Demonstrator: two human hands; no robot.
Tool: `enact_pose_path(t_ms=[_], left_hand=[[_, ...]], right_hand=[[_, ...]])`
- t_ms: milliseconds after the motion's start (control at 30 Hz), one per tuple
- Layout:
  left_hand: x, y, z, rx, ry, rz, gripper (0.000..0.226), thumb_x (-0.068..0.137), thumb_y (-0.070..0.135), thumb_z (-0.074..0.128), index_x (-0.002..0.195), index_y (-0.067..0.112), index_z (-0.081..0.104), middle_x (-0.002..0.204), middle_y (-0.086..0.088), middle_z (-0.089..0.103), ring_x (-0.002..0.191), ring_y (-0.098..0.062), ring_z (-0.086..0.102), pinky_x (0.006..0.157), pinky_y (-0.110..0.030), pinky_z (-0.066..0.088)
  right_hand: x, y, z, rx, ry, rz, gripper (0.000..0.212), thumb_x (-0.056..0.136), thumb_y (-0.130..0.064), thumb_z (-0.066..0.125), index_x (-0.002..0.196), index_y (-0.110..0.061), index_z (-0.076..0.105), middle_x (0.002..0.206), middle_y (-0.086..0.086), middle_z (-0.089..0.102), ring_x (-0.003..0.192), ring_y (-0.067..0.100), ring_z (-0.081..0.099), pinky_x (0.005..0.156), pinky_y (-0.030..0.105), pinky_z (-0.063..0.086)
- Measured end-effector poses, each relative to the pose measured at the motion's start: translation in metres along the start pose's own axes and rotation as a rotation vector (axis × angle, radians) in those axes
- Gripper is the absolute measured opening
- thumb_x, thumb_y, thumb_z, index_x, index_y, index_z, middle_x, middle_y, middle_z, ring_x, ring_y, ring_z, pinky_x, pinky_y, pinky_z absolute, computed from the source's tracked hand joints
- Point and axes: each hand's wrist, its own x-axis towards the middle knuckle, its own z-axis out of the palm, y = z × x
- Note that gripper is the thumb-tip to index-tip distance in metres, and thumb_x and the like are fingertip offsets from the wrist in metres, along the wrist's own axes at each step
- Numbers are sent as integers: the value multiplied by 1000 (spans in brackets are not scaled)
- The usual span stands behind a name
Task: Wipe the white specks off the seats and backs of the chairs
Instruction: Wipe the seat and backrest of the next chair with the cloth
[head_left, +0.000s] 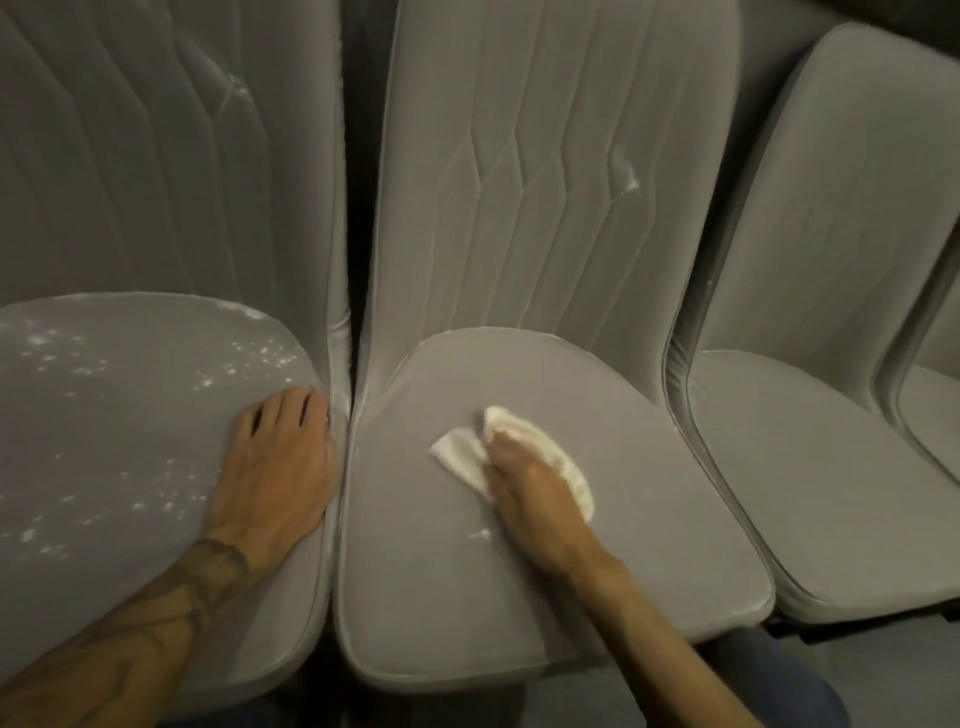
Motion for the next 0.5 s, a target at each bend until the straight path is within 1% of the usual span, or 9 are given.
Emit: enact_pose_path(t_ms=[67,100,167,233,300,333,400,467,500], left_hand=[[0,0,0,-2,-19,-5,32,94,20,30,107,9,58,102,-13,57,94,-33,55,85,-48,43],[0,-1,0,0,-24,-6,33,94,20,31,108,9,58,103,-14,58,94,-33,56,85,-48,43],[1,-1,0,-2,-30,-3,34,95,21,30,109,8,58,105,-14,58,95,-33,56,86,-48,44],[0,-1,0,5,-20,-1,33,95,21,29,108,9,57,104,-13,56,95,-32,55,86,-47,43],[0,-1,0,7,-5,-5,30,95,19,31,107,9,56,103,-13,55,94,-32,53,85,-47,42],[0,-1,0,7,-6,-5,29,94,18,32,107,9,56,103,-13,55,94,-32,53,85,-47,42],[0,-2,-1,15,-17,-3,29,95,17,33,109,8,57,104,-13,56,95,-33,54,85,-47,42],[0,-2,-2,10,-31,-2,31,95,18,33,110,7,58,105,-14,57,96,-33,55,86,-47,42],[0,-1,-4,3,-38,-4,32,95,18,33,110,7,59,106,-14,58,96,-33,56,86,-47,43]], right_hand=[[-12,1,-6,-28,-87,-157,37,105,-26,46,141,-26,55,153,-5,46,140,6,39,120,24,24],[-10,11,-15,-47,-69,-176,39,105,-24,48,143,-24,54,154,-4,44,143,9,37,122,24,23],[-1,38,-36,-94,0,-67,40,104,-19,51,144,-18,53,154,-2,43,145,14,38,122,27,23],[4,55,-51,-133,49,101,41,104,-19,49,145,-17,51,154,0,43,144,18,39,120,22,21],[5,49,-43,-136,106,179,40,104,-18,48,144,-14,52,152,2,46,143,21,40,115,18,19],[2,36,-32,-117,93,196,39,104,-17,48,143,-12,53,152,4,46,143,22,39,115,18,18],[-11,3,-4,-61,13,123,40,104,-18,47,144,-15,52,153,4,45,144,22,37,116,19,19],[-30,-19,13,-5,-53,-36,41,104,-28,46,145,-28,50,155,-4,42,145,11,34,119,14,12],[-35,-19,10,3,-62,-93,41,104,-33,45,145,-32,49,156,-8,40,145,6,32,120,14,12]])
